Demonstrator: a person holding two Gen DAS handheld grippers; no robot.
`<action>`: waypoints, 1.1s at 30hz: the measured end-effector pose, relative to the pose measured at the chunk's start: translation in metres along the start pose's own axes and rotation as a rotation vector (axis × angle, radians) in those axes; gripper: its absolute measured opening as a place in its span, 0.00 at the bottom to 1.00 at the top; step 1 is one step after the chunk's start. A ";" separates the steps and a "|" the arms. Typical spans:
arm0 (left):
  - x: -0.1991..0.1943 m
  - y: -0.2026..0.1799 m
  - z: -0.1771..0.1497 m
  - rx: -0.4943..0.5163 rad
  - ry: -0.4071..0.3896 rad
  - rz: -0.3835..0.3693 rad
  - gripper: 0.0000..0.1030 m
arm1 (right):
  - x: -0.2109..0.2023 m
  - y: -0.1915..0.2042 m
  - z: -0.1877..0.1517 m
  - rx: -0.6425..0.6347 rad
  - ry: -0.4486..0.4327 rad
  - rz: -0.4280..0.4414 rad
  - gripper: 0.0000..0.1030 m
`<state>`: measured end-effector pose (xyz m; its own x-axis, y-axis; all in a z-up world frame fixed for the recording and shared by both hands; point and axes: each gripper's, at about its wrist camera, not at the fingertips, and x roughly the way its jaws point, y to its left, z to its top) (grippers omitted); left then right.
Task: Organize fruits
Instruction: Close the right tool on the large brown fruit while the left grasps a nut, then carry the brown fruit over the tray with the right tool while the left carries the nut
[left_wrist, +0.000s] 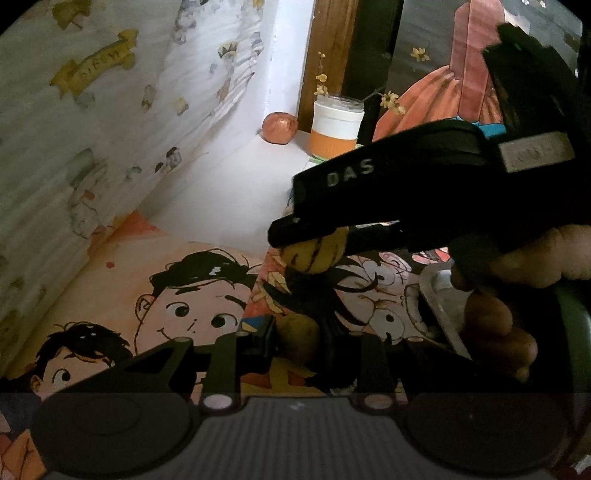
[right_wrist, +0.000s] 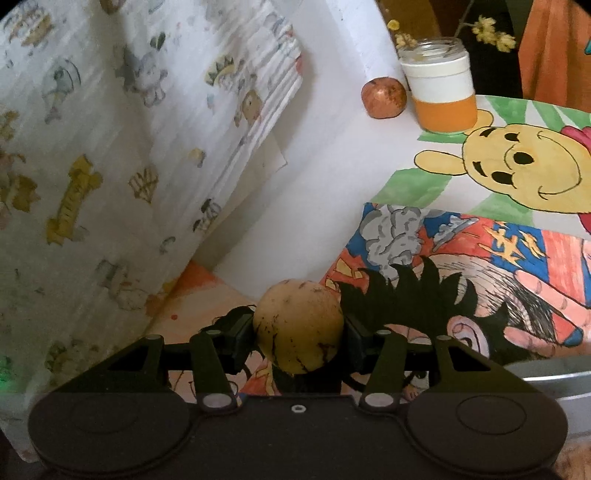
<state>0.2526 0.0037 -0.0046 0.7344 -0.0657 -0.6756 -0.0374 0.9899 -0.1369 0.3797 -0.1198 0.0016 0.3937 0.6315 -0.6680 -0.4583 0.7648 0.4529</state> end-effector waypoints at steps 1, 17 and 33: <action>-0.002 0.000 0.000 -0.003 -0.002 -0.002 0.28 | -0.003 -0.001 -0.001 0.005 -0.005 0.003 0.52; -0.028 -0.013 0.005 -0.002 -0.031 -0.012 0.28 | -0.068 -0.023 -0.025 0.125 -0.104 0.033 0.52; -0.037 -0.063 0.018 0.044 -0.014 -0.200 0.28 | -0.182 -0.087 -0.070 0.218 -0.248 -0.093 0.52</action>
<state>0.2406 -0.0540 0.0421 0.7334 -0.2600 -0.6281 0.1397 0.9619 -0.2350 0.2920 -0.3100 0.0423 0.6198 0.5490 -0.5607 -0.2410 0.8132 0.5298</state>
